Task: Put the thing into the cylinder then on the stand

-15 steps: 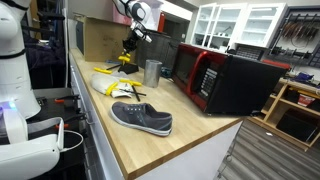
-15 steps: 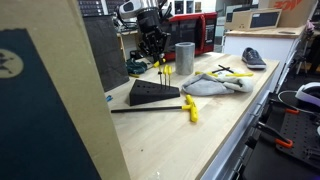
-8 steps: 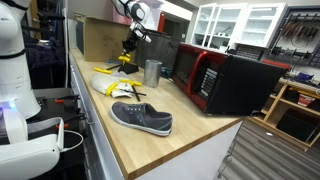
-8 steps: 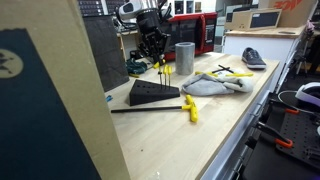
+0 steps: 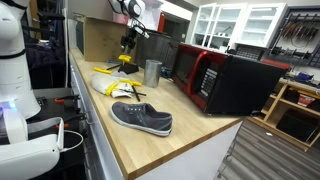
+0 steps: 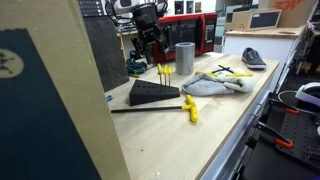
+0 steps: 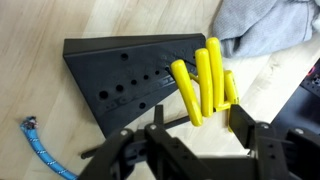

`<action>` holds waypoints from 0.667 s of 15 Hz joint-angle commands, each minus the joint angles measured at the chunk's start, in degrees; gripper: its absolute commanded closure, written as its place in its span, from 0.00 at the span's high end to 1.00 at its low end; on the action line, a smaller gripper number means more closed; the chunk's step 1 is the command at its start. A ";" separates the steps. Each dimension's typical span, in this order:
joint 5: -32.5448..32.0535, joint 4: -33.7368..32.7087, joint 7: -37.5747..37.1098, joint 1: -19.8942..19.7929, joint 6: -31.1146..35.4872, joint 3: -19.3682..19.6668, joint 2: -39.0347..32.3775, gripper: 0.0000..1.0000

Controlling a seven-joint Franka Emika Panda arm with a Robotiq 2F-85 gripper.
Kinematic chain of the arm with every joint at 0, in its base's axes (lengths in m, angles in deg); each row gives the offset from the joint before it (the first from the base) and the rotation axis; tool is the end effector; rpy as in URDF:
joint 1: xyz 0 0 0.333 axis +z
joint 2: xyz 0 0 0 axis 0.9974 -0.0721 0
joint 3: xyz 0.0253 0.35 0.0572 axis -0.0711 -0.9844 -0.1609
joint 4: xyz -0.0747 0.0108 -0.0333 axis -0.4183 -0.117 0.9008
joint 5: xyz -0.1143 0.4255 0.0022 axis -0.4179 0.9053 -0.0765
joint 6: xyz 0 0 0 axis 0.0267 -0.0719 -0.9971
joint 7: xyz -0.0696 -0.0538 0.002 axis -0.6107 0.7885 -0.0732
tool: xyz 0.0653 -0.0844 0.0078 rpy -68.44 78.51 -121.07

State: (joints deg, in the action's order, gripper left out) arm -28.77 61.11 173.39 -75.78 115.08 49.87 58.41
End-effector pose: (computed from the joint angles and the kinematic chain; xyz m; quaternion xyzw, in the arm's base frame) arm 0.6382 0.2835 0.4045 -0.5019 -0.8578 0.0741 0.0823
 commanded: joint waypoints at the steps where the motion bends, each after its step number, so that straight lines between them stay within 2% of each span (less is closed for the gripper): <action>1: -2.79 3.23 5.66 0.03 2.08 0.13 4.99 1.00; 8: -0.29 9.15 4.88 -3.06 8.07 2.16 15.93 1.00; 10: 2.75 11.52 2.89 -4.26 10.01 3.51 19.69 1.00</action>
State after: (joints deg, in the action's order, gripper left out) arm -30.05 66.24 174.56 -78.38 120.45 51.53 70.83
